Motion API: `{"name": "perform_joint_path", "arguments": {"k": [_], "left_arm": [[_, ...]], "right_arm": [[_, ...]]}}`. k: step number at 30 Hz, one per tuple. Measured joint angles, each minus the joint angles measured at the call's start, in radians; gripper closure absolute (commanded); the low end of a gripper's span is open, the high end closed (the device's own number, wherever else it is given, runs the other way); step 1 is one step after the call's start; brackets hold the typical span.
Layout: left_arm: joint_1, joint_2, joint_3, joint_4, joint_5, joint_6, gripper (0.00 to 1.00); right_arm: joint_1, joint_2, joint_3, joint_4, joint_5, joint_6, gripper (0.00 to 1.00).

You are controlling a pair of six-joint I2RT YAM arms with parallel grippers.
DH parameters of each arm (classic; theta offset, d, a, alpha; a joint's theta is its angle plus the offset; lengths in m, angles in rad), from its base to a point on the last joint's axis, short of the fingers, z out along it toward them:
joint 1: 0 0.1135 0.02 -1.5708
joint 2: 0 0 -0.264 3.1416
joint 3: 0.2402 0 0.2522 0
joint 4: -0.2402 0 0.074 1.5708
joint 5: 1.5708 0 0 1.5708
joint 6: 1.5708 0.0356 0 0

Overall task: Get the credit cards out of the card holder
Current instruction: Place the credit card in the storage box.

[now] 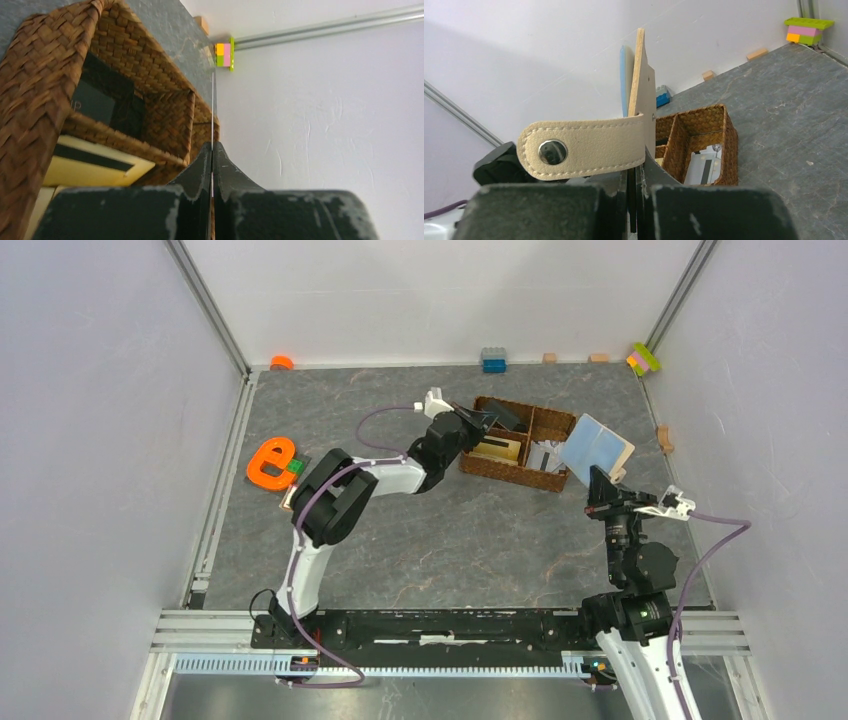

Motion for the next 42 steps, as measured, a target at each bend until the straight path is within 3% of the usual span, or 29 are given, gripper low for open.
{"name": "perform_joint_path", "arguments": {"k": [8,12,19,24,28,33,38,42], "left_arm": [[0.003,0.195,0.270,-0.045,-0.045,-0.051,0.98],[0.008,0.224,0.301,-0.070,-0.066,-0.062,0.98],[0.023,0.277,0.301,-0.063,-0.070,-0.103,0.50],[0.033,0.257,0.291,-0.043,-0.063,-0.102,0.42],[0.047,0.182,0.201,-0.062,-0.039,-0.068,0.40],[0.070,-0.008,0.063,-0.153,0.032,0.024,0.30],[0.097,-0.279,-0.034,-0.232,0.161,0.131,0.20],[0.119,-0.509,-0.174,-0.217,0.261,0.174,0.16]], "right_arm": [[0.000,-0.024,-0.014,0.003,-0.001,0.034,1.00],[0.000,-0.038,-0.014,0.000,-0.001,0.042,1.00],[0.000,-0.045,-0.016,0.001,-0.004,0.052,1.00],[0.000,-0.041,-0.021,0.004,-0.004,0.052,1.00],[0.000,-0.018,-0.027,0.013,-0.011,0.049,1.00],[-0.001,0.079,-0.035,0.069,-0.095,0.031,1.00],[-0.001,0.219,-0.035,0.143,-0.267,0.015,1.00],[-0.001,0.244,-0.046,0.212,-0.383,0.016,1.00]]}}
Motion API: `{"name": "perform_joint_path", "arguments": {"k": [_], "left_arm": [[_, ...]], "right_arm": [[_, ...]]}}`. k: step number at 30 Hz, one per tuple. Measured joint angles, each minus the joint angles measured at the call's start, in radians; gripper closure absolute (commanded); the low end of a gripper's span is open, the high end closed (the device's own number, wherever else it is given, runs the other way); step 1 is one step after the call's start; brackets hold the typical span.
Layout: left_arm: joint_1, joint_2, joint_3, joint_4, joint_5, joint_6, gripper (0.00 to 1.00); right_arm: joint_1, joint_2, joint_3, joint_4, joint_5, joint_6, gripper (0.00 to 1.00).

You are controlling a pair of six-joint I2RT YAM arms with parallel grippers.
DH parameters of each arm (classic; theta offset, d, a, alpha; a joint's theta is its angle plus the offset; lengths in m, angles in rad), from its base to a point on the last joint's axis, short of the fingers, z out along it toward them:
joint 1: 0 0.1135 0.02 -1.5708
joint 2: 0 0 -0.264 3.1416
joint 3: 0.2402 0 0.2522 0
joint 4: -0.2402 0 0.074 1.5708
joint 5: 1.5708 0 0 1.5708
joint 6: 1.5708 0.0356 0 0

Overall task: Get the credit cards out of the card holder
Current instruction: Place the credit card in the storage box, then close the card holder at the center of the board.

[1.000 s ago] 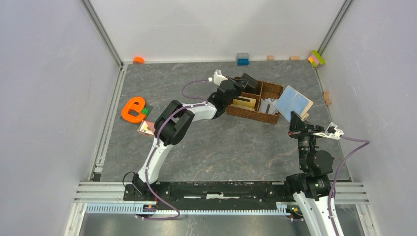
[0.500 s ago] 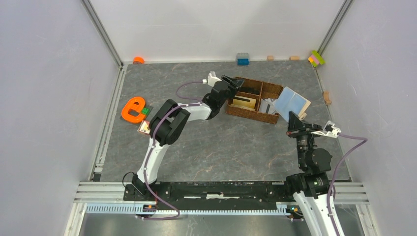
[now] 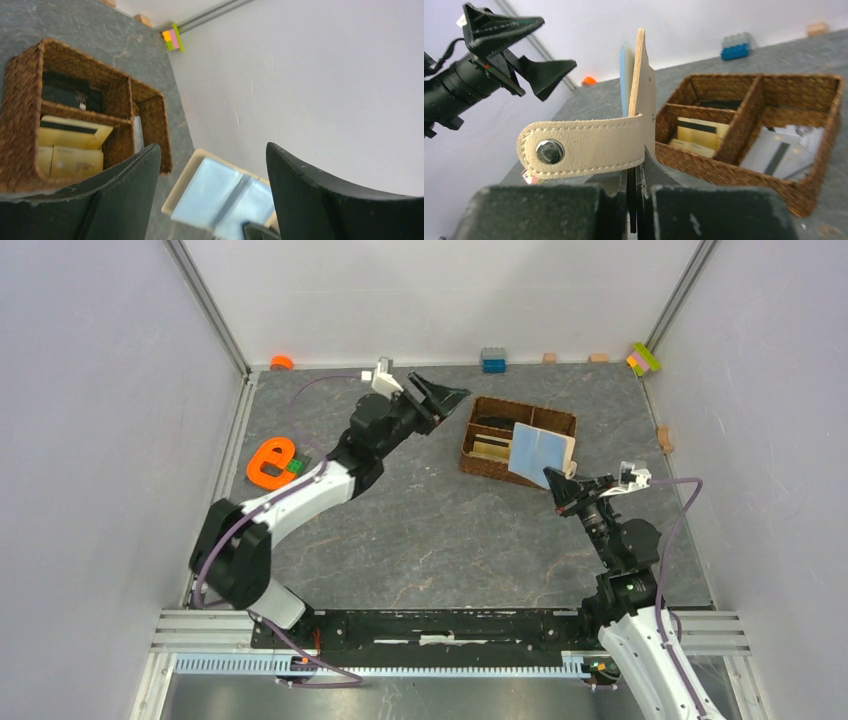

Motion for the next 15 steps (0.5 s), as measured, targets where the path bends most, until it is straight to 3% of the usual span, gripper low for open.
{"name": "perform_joint_path", "arguments": {"k": [7,15], "left_arm": [[0.011,-0.220,-0.247,-0.015,0.120,0.067,0.04],[-0.011,-0.251,-0.389,0.134,0.281,0.137,0.00]], "right_arm": [[0.000,0.030,-0.013,0.179,-0.153,0.067,1.00],[0.000,0.393,-0.027,0.516,-0.381,0.322,1.00]]}}
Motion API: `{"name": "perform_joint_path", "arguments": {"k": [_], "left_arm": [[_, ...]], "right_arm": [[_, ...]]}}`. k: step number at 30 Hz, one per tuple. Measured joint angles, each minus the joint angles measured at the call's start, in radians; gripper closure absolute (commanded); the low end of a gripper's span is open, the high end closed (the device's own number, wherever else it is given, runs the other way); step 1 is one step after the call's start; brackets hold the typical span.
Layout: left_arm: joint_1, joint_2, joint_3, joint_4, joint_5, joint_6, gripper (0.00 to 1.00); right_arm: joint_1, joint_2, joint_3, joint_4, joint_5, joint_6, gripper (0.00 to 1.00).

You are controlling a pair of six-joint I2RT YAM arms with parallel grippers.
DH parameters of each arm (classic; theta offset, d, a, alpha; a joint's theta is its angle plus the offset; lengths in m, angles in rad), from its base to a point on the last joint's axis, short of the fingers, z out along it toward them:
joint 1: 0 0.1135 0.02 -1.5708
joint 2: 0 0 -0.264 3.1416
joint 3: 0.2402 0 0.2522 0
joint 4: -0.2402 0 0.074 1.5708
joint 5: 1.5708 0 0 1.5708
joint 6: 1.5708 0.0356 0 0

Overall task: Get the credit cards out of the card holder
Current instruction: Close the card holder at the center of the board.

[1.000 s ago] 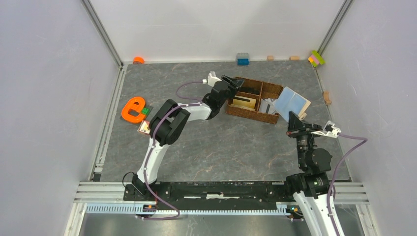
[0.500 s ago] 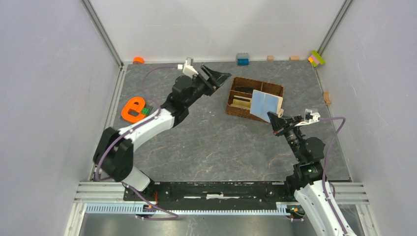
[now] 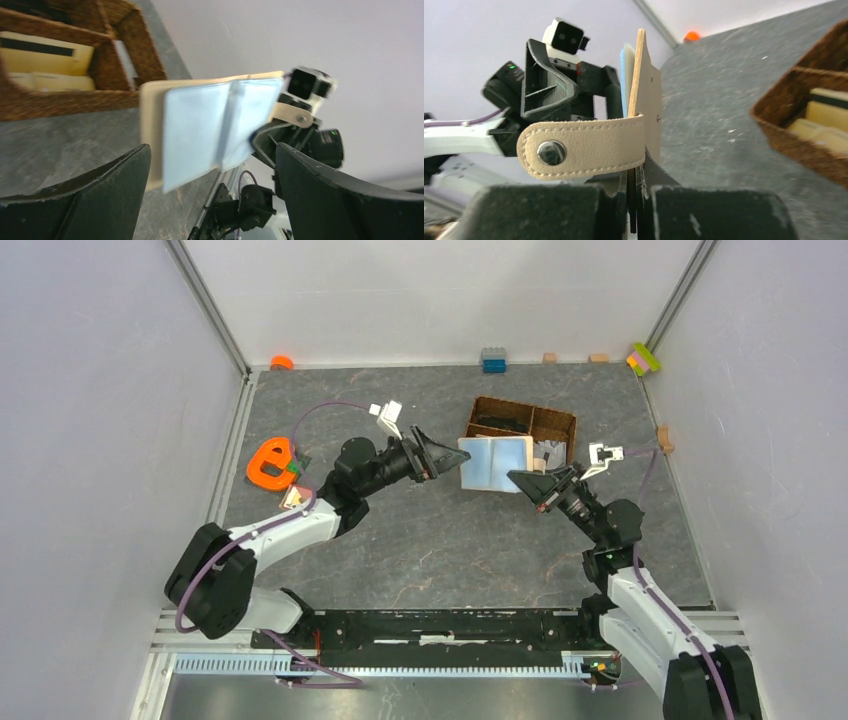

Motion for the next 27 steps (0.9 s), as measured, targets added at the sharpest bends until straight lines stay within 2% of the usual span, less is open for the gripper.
{"name": "perform_joint_path", "arguments": {"k": [2,4,7,10,12,15,16,17,21,23,27], "left_arm": [[-0.012,0.026,-0.020,0.092,0.035,0.000,0.02],[-0.018,0.052,-0.047,0.154,0.060,0.001,0.10],[-0.018,0.101,-0.060,0.175,0.100,0.005,0.09],[-0.018,0.123,-0.061,0.157,0.101,0.011,0.01],[-0.016,0.124,-0.067,0.153,0.093,0.011,0.02],[-0.010,0.129,-0.095,0.190,0.101,-0.002,0.27],[-0.008,0.141,-0.102,0.220,0.113,-0.015,0.40],[-0.007,0.154,-0.105,0.252,0.129,-0.031,0.50],[-0.004,0.245,-0.105,0.431,0.209,-0.108,0.74],[-0.002,0.270,-0.105,0.478,0.237,-0.138,0.86],[-0.002,0.260,-0.105,0.493,0.269,-0.138,0.93]], "right_arm": [[0.000,0.043,-0.020,0.078,-0.043,0.064,1.00],[0.000,0.062,-0.040,0.140,-0.074,0.113,1.00],[0.000,0.071,-0.052,0.205,-0.108,0.167,1.00],[-0.001,0.066,-0.055,0.248,-0.129,0.191,1.00],[-0.001,0.050,-0.058,0.243,-0.129,0.184,1.00],[-0.004,0.008,-0.064,0.195,-0.119,0.150,1.00],[-0.004,-0.005,-0.066,0.178,-0.114,0.139,1.00],[-0.004,-0.017,-0.066,0.155,-0.104,0.121,1.00],[-0.004,-0.030,-0.066,0.087,-0.072,0.060,0.93],[-0.008,-0.029,-0.067,0.061,-0.066,0.034,0.91],[-0.008,-0.013,-0.066,0.013,-0.060,-0.019,0.77]]}}
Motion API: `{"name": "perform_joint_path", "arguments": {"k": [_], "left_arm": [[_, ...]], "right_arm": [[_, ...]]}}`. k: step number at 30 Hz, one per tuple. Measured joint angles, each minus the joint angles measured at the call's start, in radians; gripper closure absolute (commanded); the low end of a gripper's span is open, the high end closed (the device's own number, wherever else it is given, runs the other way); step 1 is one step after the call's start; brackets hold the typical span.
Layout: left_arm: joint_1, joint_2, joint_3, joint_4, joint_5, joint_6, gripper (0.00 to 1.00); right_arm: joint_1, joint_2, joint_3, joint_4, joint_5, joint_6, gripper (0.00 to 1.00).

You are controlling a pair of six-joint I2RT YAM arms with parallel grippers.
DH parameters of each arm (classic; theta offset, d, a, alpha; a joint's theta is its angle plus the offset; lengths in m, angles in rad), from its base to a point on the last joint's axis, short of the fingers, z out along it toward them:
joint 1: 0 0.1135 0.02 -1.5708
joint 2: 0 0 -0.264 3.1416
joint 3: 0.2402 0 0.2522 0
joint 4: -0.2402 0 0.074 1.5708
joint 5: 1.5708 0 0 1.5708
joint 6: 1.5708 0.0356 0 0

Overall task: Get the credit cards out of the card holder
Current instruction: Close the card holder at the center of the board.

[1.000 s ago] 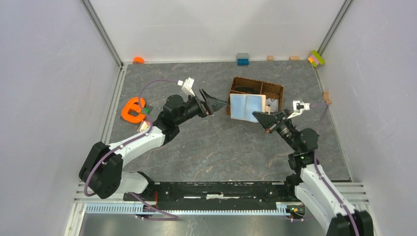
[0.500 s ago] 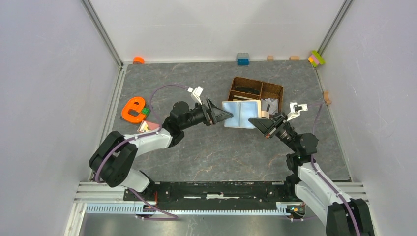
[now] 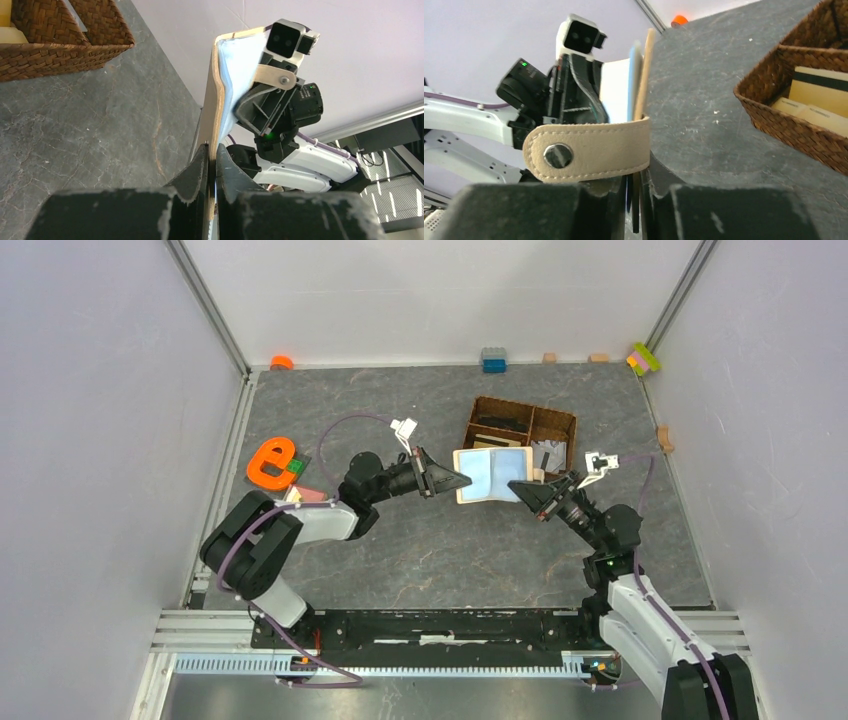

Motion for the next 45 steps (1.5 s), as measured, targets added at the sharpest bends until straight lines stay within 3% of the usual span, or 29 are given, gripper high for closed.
{"name": "perform_joint_path", "arguments": {"k": [3,4,6,11,16,35,37,41,45], "left_arm": [[0.004,-0.032,0.000,-0.045,-0.004,0.014,0.94],[0.008,-0.048,0.000,-0.068,-0.011,0.021,0.94],[0.015,-0.071,-0.001,-0.101,-0.023,0.039,0.94],[0.026,-0.095,-0.001,-0.194,-0.054,0.080,0.95],[0.026,-0.098,0.000,-0.283,-0.082,0.116,0.96],[-0.016,-0.017,0.045,-0.240,0.006,0.122,0.95],[-0.016,-0.011,0.049,-0.237,0.009,0.117,0.86],[-0.016,-0.010,0.086,-0.351,-0.020,0.142,0.53],[-0.019,-0.011,0.199,-0.633,-0.118,0.240,0.45]], "right_arm": [[0.000,0.001,0.002,-0.055,0.008,-0.043,0.67],[0.000,0.000,0.004,-0.078,0.015,-0.060,0.69],[0.000,-0.006,0.006,-0.113,0.028,-0.086,0.82],[0.000,-0.029,0.009,-0.157,0.050,-0.122,0.83],[0.002,-0.015,0.014,-0.170,0.041,-0.134,1.00],[0.136,0.229,0.053,-0.001,-0.062,-0.084,1.00],[0.136,0.228,0.054,-0.008,-0.062,-0.089,1.00],[0.140,0.214,0.093,-0.127,-0.024,-0.151,1.00],[0.146,0.216,0.163,-0.320,0.066,-0.243,1.00]]}}
